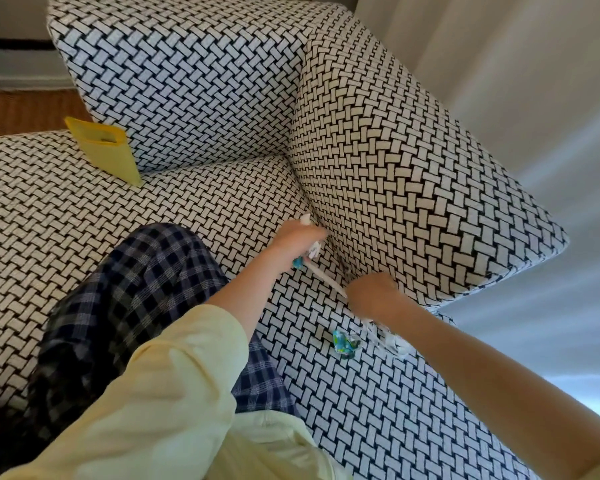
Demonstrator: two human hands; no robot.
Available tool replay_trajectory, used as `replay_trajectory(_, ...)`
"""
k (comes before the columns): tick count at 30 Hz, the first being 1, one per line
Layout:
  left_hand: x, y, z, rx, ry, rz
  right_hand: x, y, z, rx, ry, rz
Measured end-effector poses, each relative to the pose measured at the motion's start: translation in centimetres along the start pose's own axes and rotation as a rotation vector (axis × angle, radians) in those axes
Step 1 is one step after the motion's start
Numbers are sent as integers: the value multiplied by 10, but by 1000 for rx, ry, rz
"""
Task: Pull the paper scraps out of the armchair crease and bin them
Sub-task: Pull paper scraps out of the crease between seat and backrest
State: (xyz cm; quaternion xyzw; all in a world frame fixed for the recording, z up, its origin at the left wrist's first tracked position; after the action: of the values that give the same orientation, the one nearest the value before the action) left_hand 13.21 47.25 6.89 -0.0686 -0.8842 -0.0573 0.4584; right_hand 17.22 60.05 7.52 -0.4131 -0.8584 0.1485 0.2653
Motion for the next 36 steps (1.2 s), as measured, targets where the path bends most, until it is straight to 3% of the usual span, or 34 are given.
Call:
replay_trajectory(5,8,-7,-7,-163,14,257,5,-44,-12,60,-141,442)
replay_trajectory(8,2,-2,-16,-299,-17,65,16,-70,-9,105,-177,866)
replay_trajectory(11,-3,-1,-18,-368,1,-186,19,-71,-10,43,-245,1356)
replay_trajectory(13,-7,4,-15,-418,-24,-122,18,-66,-11,4,-315,1563)
replay_trajectory(16,-11,10,-10,-371,-46,27,21,-63,-9,30,-344,1657)
replay_trajectory(19,-13,6,-7,-224,-7,149,28,-64,-6,93,-232,1409)
replay_trajectory(22,-21,-2,-1,-168,-9,102,17,-50,-8,121,-200,818)
replay_trajectory(24,-25,-9,0,-130,-24,10,0,-26,-13,-12,-236,511)
replay_trajectory(26,-29,-13,1,-114,-31,-12,-8,-3,-18,-146,-156,275)
replay_trajectory(28,-32,-11,1,-110,-32,-4,-12,8,-15,-125,-76,78)
replay_trajectory(30,-34,-7,-1,-123,-56,4,-17,12,-7,-87,-37,6)
replay_trajectory(36,-36,-2,2,-122,-52,-8,-6,15,2,-88,-36,85)
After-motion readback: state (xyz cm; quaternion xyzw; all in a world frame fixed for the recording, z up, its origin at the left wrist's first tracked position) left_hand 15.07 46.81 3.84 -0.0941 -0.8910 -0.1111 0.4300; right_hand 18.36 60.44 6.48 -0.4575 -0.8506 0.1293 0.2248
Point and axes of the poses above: each hand's wrist, its own z-axis towards the middle knuckle, its own y-axis out of the palm, x = y × z, the point moved 4 cm from there along z, towards the middle knuckle, and after that the axes turned 11 degrees about -x, right-handed, at the moved point
